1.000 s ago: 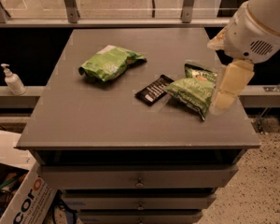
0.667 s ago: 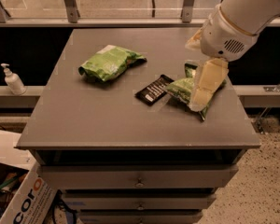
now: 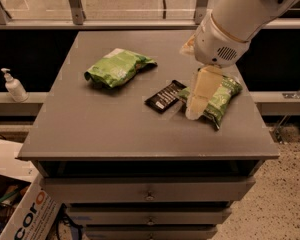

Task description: Pick rxbar chocolate

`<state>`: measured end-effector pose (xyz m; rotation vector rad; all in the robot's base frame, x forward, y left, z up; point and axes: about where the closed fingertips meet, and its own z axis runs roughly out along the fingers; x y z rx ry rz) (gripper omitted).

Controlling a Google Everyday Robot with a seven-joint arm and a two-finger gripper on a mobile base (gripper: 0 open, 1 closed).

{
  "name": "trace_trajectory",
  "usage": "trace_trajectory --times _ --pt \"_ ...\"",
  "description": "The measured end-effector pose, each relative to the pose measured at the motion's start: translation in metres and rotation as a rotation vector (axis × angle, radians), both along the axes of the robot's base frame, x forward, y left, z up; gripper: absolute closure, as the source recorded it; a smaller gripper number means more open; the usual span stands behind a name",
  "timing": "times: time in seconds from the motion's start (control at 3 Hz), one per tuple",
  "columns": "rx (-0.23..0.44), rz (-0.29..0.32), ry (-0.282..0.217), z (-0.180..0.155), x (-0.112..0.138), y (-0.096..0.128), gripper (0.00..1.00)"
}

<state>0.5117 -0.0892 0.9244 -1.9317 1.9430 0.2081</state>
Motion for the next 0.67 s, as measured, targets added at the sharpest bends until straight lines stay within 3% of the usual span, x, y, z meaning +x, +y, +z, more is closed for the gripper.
trace_trajectory --times 0.67 --pt "0.132 -0.006 -0.048 -0.012 0.029 0.002 0.00"
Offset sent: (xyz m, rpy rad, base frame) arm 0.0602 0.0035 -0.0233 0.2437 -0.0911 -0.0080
